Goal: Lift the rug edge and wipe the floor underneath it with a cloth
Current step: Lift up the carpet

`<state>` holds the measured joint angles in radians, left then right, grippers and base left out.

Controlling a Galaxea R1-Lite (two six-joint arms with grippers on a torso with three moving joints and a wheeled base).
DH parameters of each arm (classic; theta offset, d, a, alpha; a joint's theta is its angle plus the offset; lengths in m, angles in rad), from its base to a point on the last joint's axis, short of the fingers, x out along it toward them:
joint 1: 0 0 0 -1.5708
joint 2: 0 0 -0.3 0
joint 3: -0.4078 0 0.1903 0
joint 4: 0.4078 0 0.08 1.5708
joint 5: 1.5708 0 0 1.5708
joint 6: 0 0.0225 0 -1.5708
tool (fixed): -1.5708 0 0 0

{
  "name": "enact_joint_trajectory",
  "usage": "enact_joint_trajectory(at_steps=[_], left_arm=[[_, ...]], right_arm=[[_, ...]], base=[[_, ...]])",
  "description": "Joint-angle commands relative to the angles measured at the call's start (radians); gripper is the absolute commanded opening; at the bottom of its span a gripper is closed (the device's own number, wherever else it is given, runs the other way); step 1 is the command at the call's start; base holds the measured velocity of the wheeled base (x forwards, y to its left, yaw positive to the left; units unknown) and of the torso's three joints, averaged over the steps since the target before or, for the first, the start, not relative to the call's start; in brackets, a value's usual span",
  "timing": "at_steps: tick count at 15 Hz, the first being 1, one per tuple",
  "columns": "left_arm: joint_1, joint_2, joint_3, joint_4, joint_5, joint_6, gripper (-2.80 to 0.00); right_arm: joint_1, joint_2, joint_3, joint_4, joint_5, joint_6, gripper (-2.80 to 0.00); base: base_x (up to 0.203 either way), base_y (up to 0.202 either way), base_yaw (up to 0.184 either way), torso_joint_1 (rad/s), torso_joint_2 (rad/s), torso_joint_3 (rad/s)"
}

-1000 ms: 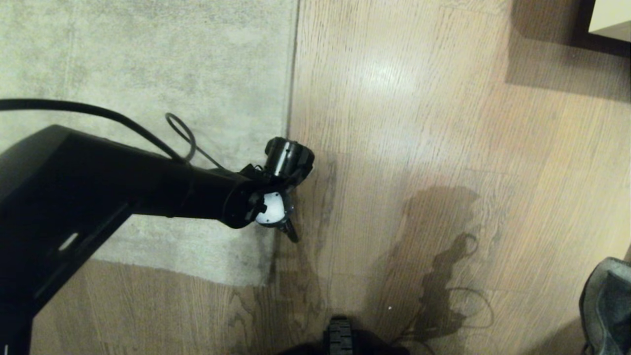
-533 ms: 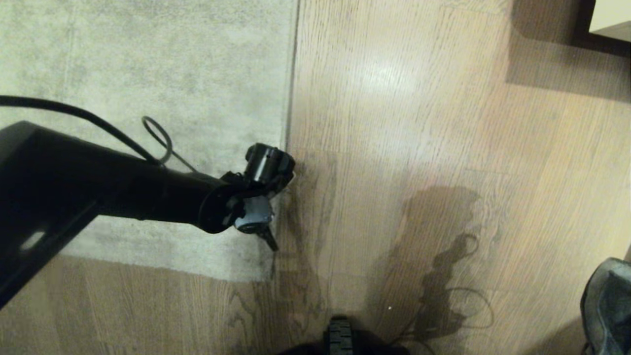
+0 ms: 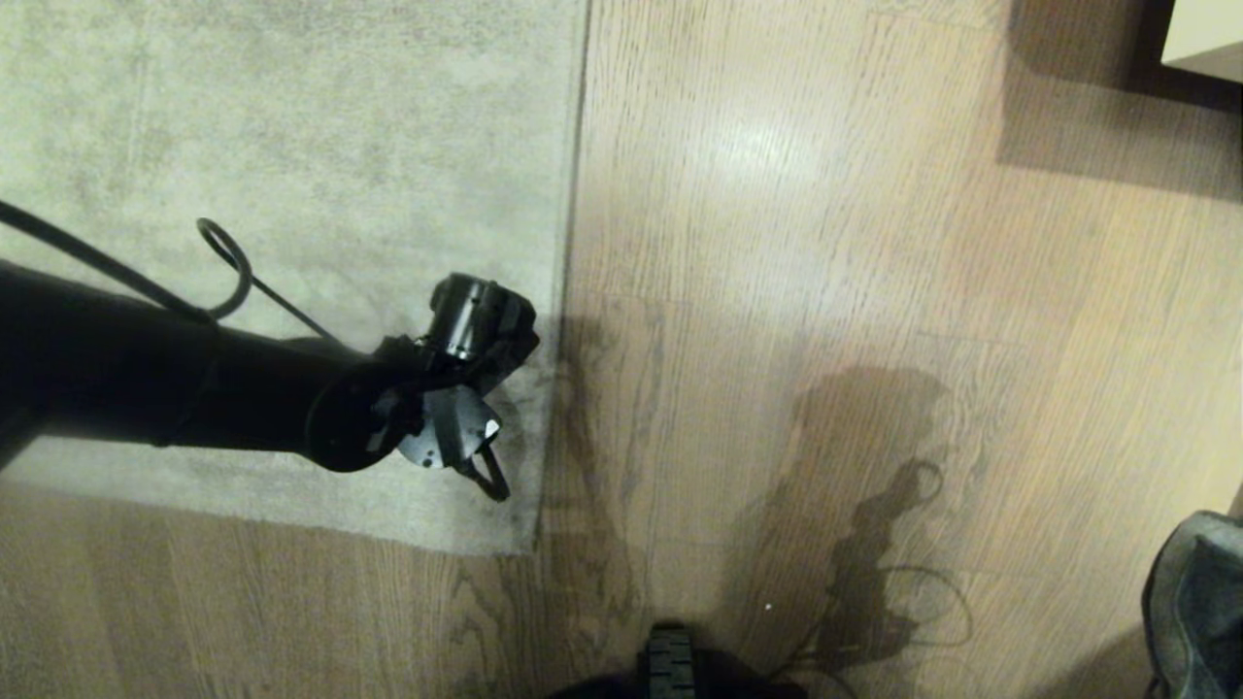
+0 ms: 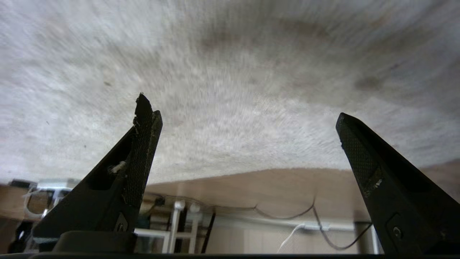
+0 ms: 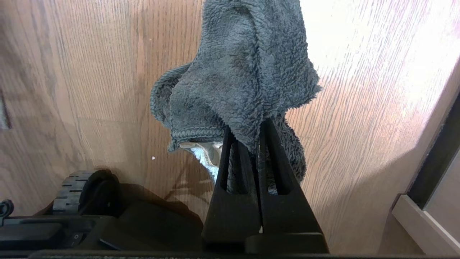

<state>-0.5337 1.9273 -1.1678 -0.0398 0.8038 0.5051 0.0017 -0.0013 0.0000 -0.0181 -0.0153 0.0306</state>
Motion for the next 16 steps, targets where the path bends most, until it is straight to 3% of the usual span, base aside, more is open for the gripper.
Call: enact_joint_trajectory(at_steps=[1,5,10,16], left_arm=[[-0.026,-0.011,-0.040,-0.001,0.002,0.002,0.00],[-0.077,0.036,-0.138,0.000,-0.001,-0.003,0.00],[-0.107,0.133,-0.201,-0.001,-0.038,-0.107,0.00],[-0.097,0.202,-0.251,-0.003,-0.083,-0.111,0.00]], right_arm=[[0.000,0.001,0.000,0.000,0.000,0.000,-2.80],[0.000,0.001,0.000,0.000,0.000,0.000,-2.80],[0.000,0.001,0.000,0.000,0.000,0.000,-2.80],[0.000,0.001,0.000,0.000,0.000,0.000,-2.80]], base=[[0.000,0.000,0.000,0.000,0.00,0.000],[0.000,0.000,0.000,0.000,0.00,0.000],[0.000,0.000,0.000,0.000,0.00,0.000],[0.000,0.000,0.000,0.000,0.00,0.000]])
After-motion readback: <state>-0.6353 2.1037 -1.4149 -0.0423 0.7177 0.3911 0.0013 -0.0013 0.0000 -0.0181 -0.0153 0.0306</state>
